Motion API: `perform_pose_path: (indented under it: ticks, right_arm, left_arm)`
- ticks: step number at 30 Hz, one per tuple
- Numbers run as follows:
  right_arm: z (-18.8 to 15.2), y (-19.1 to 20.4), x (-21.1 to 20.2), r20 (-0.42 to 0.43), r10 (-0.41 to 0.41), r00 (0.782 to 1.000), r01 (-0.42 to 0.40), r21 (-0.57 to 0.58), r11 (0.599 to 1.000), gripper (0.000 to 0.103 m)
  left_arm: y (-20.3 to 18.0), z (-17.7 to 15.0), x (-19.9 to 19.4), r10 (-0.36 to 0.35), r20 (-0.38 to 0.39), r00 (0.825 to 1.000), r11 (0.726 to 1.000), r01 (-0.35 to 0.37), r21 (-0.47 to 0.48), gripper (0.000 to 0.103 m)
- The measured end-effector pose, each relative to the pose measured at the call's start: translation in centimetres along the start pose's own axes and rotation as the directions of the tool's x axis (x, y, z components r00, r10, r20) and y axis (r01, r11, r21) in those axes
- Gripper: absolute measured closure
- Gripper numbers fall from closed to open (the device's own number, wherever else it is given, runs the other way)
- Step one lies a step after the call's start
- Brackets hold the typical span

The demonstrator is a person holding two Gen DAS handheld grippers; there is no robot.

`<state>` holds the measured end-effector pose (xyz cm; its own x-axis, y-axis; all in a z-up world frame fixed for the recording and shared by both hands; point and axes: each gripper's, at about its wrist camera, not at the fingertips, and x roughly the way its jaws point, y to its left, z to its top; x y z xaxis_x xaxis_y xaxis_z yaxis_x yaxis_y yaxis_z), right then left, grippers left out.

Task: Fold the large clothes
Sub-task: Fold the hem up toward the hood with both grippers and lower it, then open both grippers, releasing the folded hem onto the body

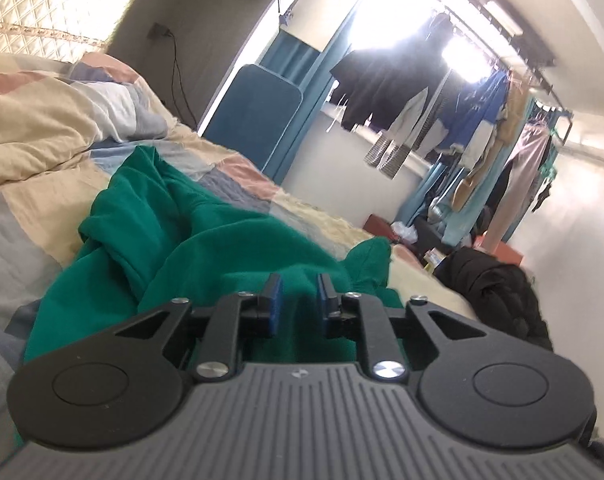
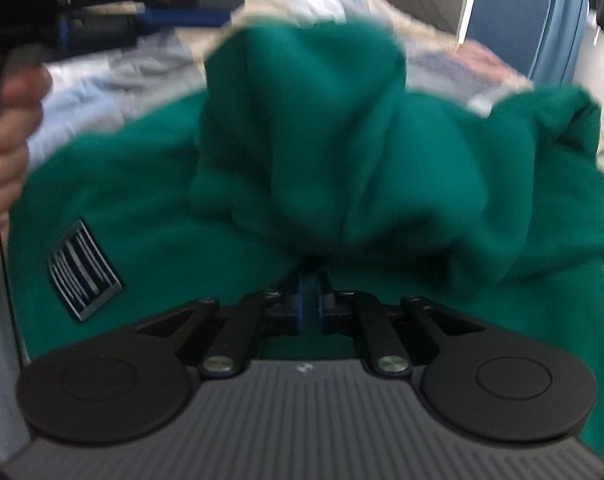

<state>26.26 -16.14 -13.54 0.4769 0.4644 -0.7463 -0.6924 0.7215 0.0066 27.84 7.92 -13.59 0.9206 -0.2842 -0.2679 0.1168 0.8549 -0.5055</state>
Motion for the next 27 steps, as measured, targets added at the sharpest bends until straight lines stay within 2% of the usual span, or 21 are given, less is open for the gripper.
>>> perform_pose_path:
  ticks: [2,6,12,17,19,21,27]
  right_arm:
    - [0.4,-0.9,-0.7,0.021,0.013,1.000,-0.014,0.060,0.998,0.092]
    - [1.1,-2.6,-3.7,0.132,0.054,0.990,-0.078,0.179,0.981,0.091]
    - [1.9,-3.7,-7.1,0.303,0.074,0.950,-0.150,0.235,0.960,0.091]
    - [2.7,-5.4,-7.5,0.393,0.037,0.919,-0.168,0.305,0.937,0.090]
    - [2.8,-6.1,-7.2,0.398,0.015,0.917,-0.159,0.332,0.930,0.077]
    - [2.3,-6.4,-6.9,0.409,0.011,0.912,-0.172,0.358,0.918,0.048]
    - [3.3,-6.5,-5.6,0.440,-0.006,0.898,-0.188,0.396,0.899,0.044]
  left_arm:
    - [0.1,-0.1,0.4,0.012,-0.013,1.000,1.000,-0.012,0.002,0.082]
    - [0.7,0.1,1.1,0.018,-0.026,1.000,0.999,-0.019,-0.038,0.082]
    - [1.3,-0.1,2.8,0.061,-0.087,0.994,0.995,-0.067,-0.071,0.082]
    - [1.6,-1.2,5.5,0.137,-0.213,0.967,0.986,-0.155,-0.068,0.082]
    - [1.8,-1.7,6.4,0.161,-0.266,0.950,0.980,-0.186,-0.072,0.082]
    - [1.9,-2.2,7.0,0.179,-0.289,0.940,0.977,-0.205,-0.062,0.082]
    - [2.0,-2.3,7.3,0.199,-0.304,0.932,0.974,-0.223,-0.044,0.082]
